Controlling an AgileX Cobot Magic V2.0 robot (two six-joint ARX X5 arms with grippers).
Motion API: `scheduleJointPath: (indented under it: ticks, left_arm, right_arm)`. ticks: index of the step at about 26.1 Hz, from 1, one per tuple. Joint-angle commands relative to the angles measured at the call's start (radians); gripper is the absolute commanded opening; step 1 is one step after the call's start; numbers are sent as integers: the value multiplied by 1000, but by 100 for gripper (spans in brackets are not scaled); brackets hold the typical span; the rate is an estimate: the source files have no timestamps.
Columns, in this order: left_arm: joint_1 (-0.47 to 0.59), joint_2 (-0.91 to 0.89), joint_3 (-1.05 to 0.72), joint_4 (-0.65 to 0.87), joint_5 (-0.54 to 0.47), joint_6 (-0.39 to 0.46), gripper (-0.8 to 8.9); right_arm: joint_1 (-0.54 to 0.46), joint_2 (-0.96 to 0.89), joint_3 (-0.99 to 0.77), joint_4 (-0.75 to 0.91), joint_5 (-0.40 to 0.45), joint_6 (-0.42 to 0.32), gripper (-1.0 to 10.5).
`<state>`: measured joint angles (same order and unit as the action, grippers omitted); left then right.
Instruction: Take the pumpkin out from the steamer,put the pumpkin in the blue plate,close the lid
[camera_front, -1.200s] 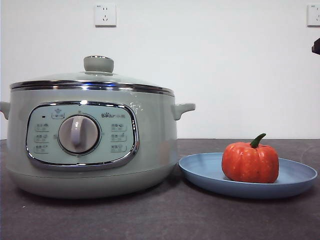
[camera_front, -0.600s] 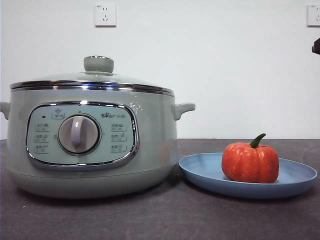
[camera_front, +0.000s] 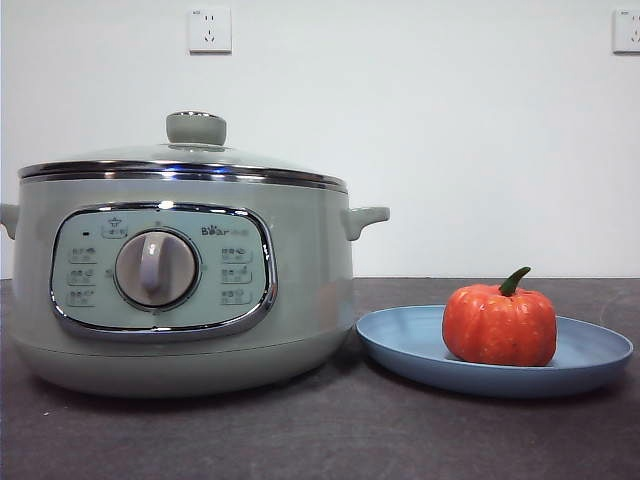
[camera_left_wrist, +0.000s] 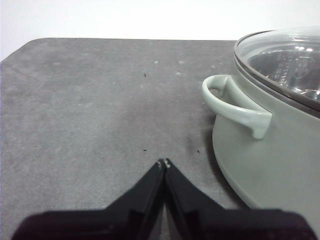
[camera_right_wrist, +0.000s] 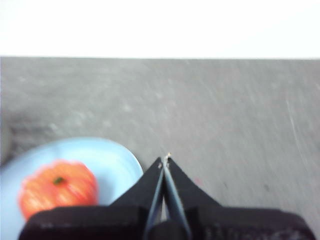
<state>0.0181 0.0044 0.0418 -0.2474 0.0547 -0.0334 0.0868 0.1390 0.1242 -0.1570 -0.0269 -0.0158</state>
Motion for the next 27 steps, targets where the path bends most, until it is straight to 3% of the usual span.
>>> scheduleJointPath:
  ticks: [1, 9, 14, 27]
  left_arm:
    - [3, -2, -17, 3, -1, 11, -3]
    - [3, -2, -17, 3, -1, 11, -3]
    - [3, -2, -17, 3, -1, 11, -3]
    - [3, -2, -17, 3, -1, 11, -3]
  right_arm:
    - [-37, -55, -55, 14, -2, -9, -16]
    - [-74, -138, -117, -16, 0, -8, -16]
    - [-72, -129, -117, -24, 0, 66, -16]
    - [-72, -124, -117, -24, 6, 66, -16]
